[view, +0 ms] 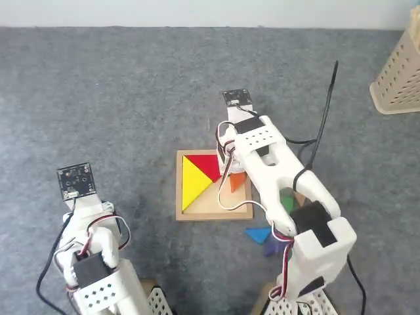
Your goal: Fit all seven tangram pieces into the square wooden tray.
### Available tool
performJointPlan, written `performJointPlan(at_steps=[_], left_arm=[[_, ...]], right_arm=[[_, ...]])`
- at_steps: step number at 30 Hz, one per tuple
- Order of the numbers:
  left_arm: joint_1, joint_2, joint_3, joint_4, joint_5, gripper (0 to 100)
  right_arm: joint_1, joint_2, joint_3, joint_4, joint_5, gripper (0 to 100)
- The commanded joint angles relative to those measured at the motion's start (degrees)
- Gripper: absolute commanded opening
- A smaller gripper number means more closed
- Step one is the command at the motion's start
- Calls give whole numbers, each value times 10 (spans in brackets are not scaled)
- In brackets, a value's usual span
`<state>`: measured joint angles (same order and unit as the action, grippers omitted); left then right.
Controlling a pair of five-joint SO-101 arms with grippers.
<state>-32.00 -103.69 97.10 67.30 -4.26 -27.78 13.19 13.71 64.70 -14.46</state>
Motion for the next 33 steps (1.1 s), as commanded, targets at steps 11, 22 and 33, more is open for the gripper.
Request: performJointPlan(at_steps=[11, 22, 33], left_arm=[[2, -4, -5, 4, 9, 13], [2, -4, -5, 4, 9, 13], [2, -4, -5, 4, 9, 13]], right_arm=[[8, -15, -28, 9, 12, 6], [8, -15, -29, 11, 46, 113], [8, -32, -32, 10, 50, 125]])
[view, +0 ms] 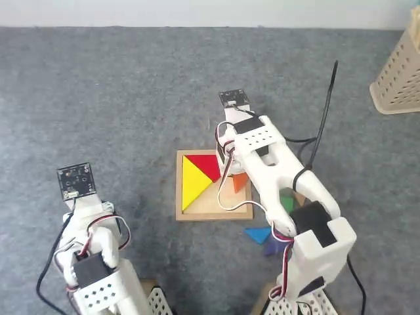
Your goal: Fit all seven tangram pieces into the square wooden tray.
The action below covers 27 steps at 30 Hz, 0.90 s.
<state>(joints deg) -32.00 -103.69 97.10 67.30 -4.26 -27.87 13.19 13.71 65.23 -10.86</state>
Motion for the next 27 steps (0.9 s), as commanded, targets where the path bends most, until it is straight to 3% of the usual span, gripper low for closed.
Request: performJointPlan(at_steps=[1, 5, 15, 22, 27], left_arm=[[2, -4, -5, 4, 9, 13], [2, -4, -5, 4, 9, 13], [2, -4, -5, 4, 9, 13], [2, -4, -5, 4, 9, 13], [2, -4, -5, 4, 9, 13]], right_arm=[[9, -41, -30, 6, 14, 138], [8, -66, -29, 20, 15, 182], [7, -69, -28, 16, 30, 179], [7, -73, -28, 15, 30, 6], [4, -74, -18, 0, 51, 7]])
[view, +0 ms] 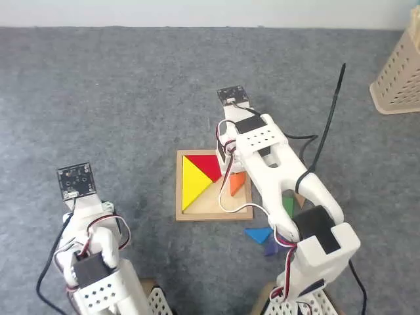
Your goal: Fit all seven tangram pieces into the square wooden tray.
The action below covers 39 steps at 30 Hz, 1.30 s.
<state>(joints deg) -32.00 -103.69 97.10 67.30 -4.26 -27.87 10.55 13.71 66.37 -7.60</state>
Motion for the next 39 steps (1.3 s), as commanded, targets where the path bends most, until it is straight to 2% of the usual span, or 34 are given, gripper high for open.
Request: performJointPlan(at_steps=[1, 6, 39], left_arm=[[2, -4, -5, 4, 9, 13], [2, -4, -5, 4, 9, 13], [2, -4, -5, 4, 9, 13]], right_arm=[[3, -48, -8, -24, 20, 7], [6, -47, 29, -66, 23, 7], [-6, -42, 67, -106, 66, 7]])
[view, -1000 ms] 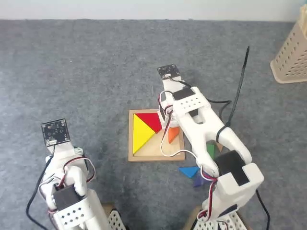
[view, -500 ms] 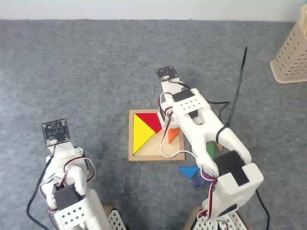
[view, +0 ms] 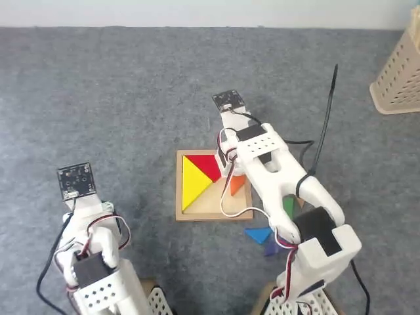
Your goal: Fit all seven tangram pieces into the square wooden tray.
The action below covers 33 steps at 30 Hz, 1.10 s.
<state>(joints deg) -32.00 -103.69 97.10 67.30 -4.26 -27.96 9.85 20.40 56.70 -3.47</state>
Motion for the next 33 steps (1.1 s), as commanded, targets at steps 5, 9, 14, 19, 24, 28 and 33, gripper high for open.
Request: performJointPlan(at_steps=[5, 9, 14, 19, 24, 28, 33], left_arm=[[2, -4, -5, 4, 9, 13], [2, -4, -5, 4, 9, 13], [2, -4, -5, 4, 9, 13], [2, -4, -5, 4, 9, 13], [2, -4, -5, 4, 9, 13], [2, -4, -5, 4, 9, 13], [2, -4, -5, 4, 9, 13]], right_arm=[[-5, -35, 0, -9, 31, 7], [-5, -38, 0, -7, 31, 7], [-6, -43, 0, -5, 31, 7], [-4, -86, 16, -8, 32, 7], [-5, -140, 72, -45, 34, 7], [-5, -156, 96, -58, 35, 7], [-5, -156, 98, -57, 35, 7]])
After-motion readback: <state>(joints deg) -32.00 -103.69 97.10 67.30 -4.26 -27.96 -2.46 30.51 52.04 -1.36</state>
